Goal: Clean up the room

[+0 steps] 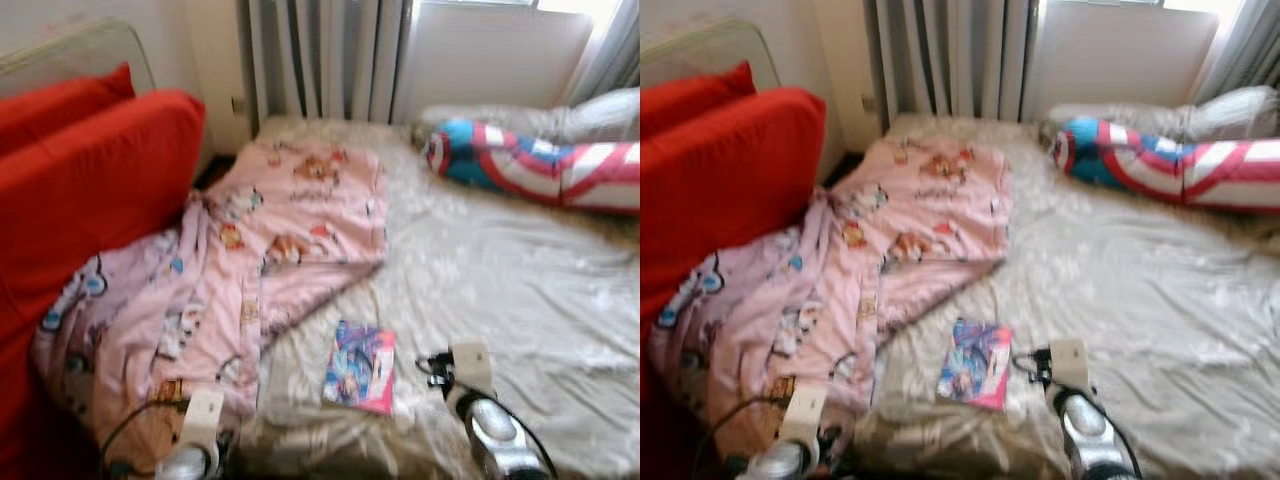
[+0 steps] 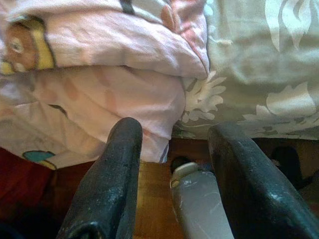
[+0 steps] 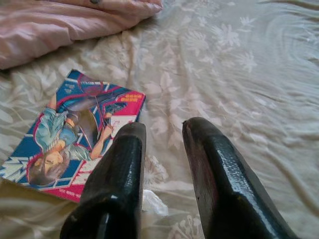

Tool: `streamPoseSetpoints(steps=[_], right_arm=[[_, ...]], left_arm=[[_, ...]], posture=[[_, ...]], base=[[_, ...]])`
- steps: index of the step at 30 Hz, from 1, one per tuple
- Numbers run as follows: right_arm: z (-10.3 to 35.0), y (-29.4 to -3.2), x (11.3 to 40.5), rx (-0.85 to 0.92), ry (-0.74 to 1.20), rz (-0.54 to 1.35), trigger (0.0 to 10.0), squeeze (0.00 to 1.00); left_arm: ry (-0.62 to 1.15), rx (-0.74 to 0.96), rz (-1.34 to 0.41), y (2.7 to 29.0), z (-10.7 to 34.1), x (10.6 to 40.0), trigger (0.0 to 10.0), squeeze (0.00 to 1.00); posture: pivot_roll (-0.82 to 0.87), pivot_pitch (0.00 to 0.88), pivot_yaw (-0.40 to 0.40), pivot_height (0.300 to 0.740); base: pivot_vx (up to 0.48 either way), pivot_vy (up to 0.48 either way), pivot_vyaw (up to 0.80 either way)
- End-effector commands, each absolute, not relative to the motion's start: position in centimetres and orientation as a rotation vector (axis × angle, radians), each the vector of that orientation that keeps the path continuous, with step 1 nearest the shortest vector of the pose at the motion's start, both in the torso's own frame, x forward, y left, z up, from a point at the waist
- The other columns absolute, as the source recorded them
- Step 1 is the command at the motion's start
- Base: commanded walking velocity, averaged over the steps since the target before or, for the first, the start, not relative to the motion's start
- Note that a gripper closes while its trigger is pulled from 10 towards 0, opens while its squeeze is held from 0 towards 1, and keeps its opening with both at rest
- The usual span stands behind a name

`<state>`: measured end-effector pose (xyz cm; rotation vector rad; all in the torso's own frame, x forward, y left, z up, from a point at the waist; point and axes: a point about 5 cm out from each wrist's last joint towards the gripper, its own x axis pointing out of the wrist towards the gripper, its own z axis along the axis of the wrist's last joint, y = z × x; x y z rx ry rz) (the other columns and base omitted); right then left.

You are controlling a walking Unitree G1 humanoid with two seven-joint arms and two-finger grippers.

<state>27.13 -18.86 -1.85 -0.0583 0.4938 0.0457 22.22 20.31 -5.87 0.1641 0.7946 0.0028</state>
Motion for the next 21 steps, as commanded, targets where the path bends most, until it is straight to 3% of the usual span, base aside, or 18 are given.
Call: streamPoseSetpoints(steps=[1,6,9,21], right_arm=[[-0.4,-18.6,28.7,-0.041,0.427,0.051,10.0,0.00],[-0.2,-18.7,28.8,-0.028,0.409,0.039,10.0,0.00],[0.7,-18.8,29.5,-0.011,0.364,0.040,10.0,0.00],[0.0,-18.3,28.5,0.040,0.353,0.078,10.0,0.00]], left_arm=[[0.777,0.150,0.051,21.1,-5.8,22.0,10.0,0.00],[0.608,0.083,0.127,22.1,-4.3,23.2,10.0,0.00],[0.409,0.041,0.132,21.6,-1.9,25.3,10.0,0.00],[0.245,0.022,0.061,19.0,0.4,27.5,10.0,0.00]], posture=[[-0.14,0.000,-0.061,0.648],[-0.13,0.028,-0.078,0.648],[-0.13,0.062,-0.090,0.648],[-0.13,0.128,-0.121,0.648]], base=[[0.000,0.000,0.00],[0.000,0.000,0.00],[0.000,0.000,0.00],[0.000,0.000,0.00]])
